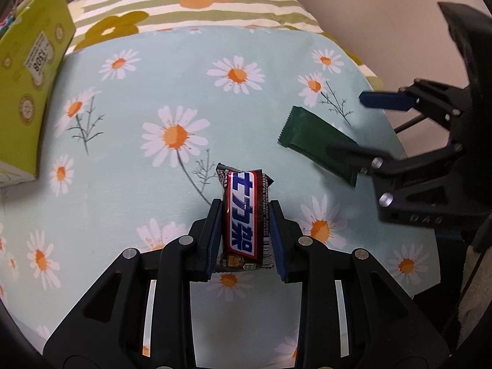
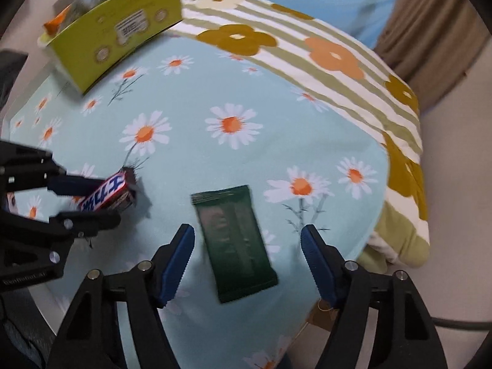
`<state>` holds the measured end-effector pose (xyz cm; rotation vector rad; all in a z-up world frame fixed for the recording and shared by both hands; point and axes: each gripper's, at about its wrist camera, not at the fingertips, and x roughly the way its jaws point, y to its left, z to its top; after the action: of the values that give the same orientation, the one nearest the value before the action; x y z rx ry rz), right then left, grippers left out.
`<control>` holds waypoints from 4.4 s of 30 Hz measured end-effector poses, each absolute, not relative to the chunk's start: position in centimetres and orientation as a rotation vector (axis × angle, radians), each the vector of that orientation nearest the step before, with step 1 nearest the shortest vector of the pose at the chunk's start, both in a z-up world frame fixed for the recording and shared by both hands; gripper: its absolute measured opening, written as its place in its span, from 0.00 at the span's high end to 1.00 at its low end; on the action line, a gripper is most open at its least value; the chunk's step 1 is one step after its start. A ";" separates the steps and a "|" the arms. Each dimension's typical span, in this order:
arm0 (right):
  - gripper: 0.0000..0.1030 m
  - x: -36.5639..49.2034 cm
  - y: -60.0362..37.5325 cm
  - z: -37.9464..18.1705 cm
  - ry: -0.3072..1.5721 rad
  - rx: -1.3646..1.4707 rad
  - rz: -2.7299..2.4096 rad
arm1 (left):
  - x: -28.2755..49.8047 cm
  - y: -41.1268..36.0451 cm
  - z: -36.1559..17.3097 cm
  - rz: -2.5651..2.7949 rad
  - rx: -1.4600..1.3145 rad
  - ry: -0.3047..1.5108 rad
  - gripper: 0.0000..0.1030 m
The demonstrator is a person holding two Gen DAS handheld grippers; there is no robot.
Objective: Organize snacks
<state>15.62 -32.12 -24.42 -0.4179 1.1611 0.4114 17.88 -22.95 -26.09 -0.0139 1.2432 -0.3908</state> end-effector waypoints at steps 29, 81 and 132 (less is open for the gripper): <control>0.59 15.9 -27.8 -16.4 1.074 -0.137 0.449 | 18.4 -13.3 -14.4 -0.294 -0.165 1.016 0.75; 0.59 29.5 -0.4 -9.3 1.071 0.129 0.318 | 32.9 17.3 -12.7 -0.176 0.027 1.046 0.03; 0.10 2.6 -10.2 1.6 0.596 0.044 -0.062 | 7.5 9.5 2.5 -0.127 0.007 0.520 0.00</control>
<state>2.64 -10.22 1.65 0.0442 0.5955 -0.0622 7.48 9.46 2.53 0.0066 0.5197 -0.1271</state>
